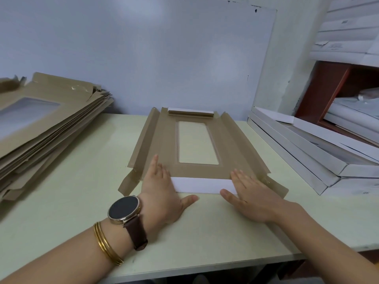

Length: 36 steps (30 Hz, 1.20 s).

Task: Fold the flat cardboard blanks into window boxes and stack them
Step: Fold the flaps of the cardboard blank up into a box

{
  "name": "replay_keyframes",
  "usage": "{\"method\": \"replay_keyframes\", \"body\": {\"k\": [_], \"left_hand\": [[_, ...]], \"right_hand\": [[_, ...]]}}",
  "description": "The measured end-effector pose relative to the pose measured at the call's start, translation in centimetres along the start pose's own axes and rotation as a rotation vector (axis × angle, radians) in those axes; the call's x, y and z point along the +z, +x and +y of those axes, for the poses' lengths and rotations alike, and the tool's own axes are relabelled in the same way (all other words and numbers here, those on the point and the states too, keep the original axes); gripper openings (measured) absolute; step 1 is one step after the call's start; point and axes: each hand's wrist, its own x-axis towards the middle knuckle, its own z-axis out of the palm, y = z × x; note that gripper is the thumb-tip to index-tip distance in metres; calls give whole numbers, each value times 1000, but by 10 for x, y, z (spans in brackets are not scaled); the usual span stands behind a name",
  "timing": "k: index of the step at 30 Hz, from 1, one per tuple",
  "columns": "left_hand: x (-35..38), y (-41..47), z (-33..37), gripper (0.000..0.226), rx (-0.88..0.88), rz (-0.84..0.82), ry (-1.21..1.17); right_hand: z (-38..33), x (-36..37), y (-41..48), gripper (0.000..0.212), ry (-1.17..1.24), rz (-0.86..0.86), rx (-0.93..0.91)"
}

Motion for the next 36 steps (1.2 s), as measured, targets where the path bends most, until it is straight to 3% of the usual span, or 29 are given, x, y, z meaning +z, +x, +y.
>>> {"method": "replay_keyframes", "body": {"k": [6, 10, 12, 17, 21, 26, 31, 36], "left_hand": [[-3, -3, -17, 87, 73, -90, -313], [-7, -8, -22, 42, 169, 18, -471], [-8, -9, -22, 34, 184, 75, -483], [-10, -5, -21, 27, 190, 155, -446], [-9, -2, -21, 22, 204, 157, -408], [-10, 9, -29, 32, 220, 213, -498], [-13, 18, -36, 31, 237, 221, -546], [-15, 27, -41, 31, 190, 194, -672]], "right_hand": [[0, 3, 0, 84, -14, 61, -12], [1, 2, -3, 76, 33, 184, -72], [1, 1, -5, 72, 60, 256, -119], [2, 0, -8, 62, 5, 400, -187], [5, -1, -9, 45, -76, 402, -207], [6, -10, -4, 27, -61, 386, -260], [6, -32, 6, 19, 19, 297, -223], [6, -54, 15, 29, 118, 133, -184]]}}
